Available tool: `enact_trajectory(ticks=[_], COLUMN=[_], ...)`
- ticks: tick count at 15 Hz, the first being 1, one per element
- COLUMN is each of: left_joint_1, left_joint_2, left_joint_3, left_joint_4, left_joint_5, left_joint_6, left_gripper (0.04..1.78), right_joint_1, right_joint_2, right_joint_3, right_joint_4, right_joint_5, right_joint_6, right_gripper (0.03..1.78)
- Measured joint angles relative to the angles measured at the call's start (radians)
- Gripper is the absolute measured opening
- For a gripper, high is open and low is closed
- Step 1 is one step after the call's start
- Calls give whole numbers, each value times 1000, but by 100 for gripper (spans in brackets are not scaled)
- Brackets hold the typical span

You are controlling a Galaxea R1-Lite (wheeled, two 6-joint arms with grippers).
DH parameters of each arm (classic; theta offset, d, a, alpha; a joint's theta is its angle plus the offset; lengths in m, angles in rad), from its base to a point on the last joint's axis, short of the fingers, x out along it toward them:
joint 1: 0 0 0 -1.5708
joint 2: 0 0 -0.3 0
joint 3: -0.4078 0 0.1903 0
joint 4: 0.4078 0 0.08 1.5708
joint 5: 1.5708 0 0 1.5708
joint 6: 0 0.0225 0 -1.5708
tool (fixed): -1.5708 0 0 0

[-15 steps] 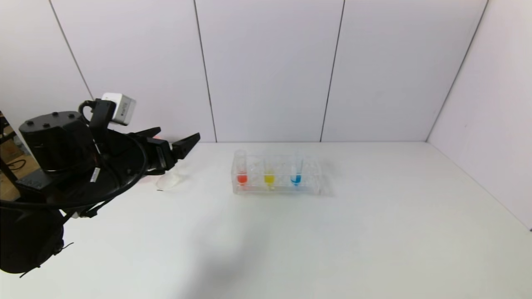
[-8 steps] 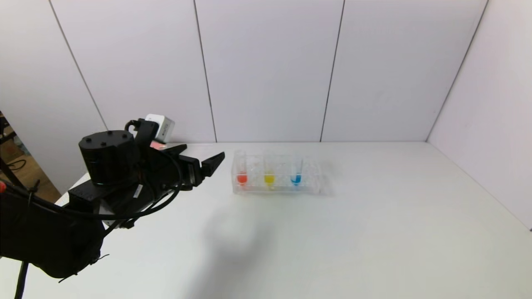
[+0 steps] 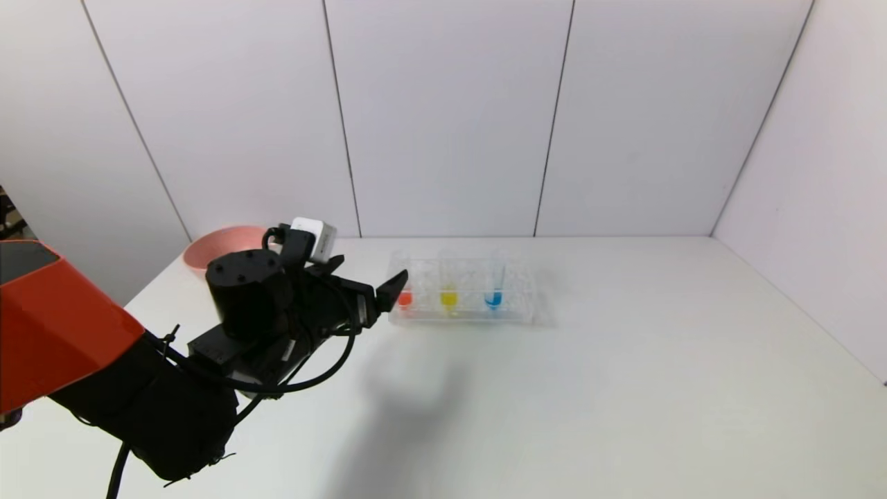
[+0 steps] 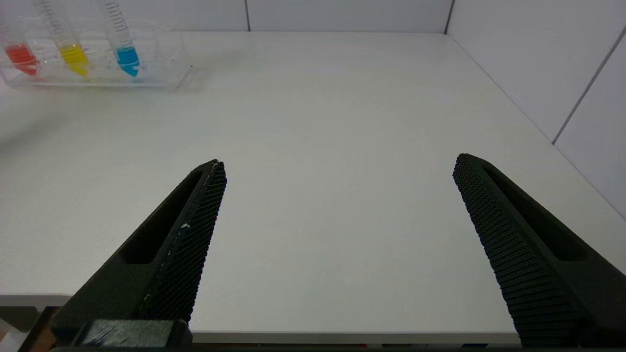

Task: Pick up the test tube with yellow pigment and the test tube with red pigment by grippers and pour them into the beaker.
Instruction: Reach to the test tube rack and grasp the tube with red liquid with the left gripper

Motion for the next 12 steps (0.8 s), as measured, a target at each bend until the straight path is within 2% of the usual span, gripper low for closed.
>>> enact_trajectory(ticks=[2,4,12], left_joint_1=[-19,-40,-51], left_joint_2=[29,61,170], left_joint_3=[-12,-40,-161], left_joint_4=[0,1,5], left_joint_5=[39,114,135], left_joint_6=[2,5,6], left_gripper=[176,176,176], right_joint_1=[0,0,0], right_joint_2=[0,0,0], right_joint_3=[0,0,0], right_joint_4=[0,0,0], right_joint_5=[0,0,0], right_joint_6=[0,0,0], right_gripper=[170,170,170])
